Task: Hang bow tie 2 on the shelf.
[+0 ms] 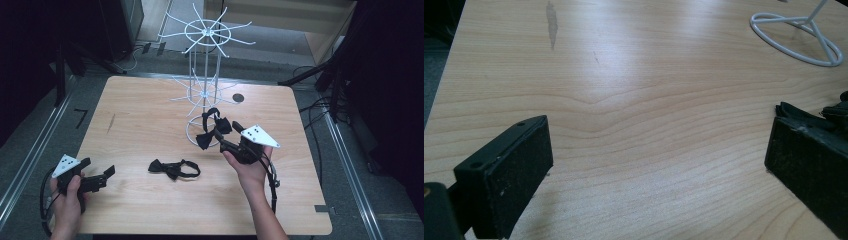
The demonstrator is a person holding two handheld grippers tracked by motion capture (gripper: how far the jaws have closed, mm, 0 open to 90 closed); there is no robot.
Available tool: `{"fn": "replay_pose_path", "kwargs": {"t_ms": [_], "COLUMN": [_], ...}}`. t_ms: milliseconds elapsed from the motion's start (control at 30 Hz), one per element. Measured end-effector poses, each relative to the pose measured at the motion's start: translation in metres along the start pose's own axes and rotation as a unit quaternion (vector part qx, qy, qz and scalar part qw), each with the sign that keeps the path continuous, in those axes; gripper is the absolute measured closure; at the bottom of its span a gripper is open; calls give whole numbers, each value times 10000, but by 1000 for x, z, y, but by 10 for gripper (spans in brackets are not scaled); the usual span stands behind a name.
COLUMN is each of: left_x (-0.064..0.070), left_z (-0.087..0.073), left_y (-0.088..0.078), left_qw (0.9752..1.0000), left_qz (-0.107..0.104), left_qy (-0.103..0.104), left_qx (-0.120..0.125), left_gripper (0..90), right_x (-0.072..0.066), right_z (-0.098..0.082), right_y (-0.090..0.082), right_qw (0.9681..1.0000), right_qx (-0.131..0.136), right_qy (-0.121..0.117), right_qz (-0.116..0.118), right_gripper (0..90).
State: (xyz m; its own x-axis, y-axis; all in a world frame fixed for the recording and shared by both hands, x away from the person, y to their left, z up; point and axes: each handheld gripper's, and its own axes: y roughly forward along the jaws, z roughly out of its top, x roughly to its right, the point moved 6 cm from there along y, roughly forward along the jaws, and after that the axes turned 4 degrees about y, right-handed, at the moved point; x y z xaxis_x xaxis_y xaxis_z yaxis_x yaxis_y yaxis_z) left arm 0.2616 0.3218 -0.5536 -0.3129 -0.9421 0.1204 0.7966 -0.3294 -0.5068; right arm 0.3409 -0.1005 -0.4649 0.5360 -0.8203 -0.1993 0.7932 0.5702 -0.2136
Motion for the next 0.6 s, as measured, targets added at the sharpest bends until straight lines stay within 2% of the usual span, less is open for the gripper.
{"fn": "replay_pose_path", "kwargs": {"t_ms": [200,600], "left_x": [0,0], "left_z": [0,0], "left_y": [0,0], "left_qw": [10000,10000], "left_qz": [-7,9], "left_qy": [-5,-4], "left_qx": [5,5], "left_gripper": [0,0], "right_x": [-3,-6], "right_z": [-12,-33], "right_y": [-11,-22], "right_qw": [9999,9997], "right_qx": [-87,-221], "right_qy": [-99,-24], "right_qz": [91,129], "right_gripper": [325,385]}}
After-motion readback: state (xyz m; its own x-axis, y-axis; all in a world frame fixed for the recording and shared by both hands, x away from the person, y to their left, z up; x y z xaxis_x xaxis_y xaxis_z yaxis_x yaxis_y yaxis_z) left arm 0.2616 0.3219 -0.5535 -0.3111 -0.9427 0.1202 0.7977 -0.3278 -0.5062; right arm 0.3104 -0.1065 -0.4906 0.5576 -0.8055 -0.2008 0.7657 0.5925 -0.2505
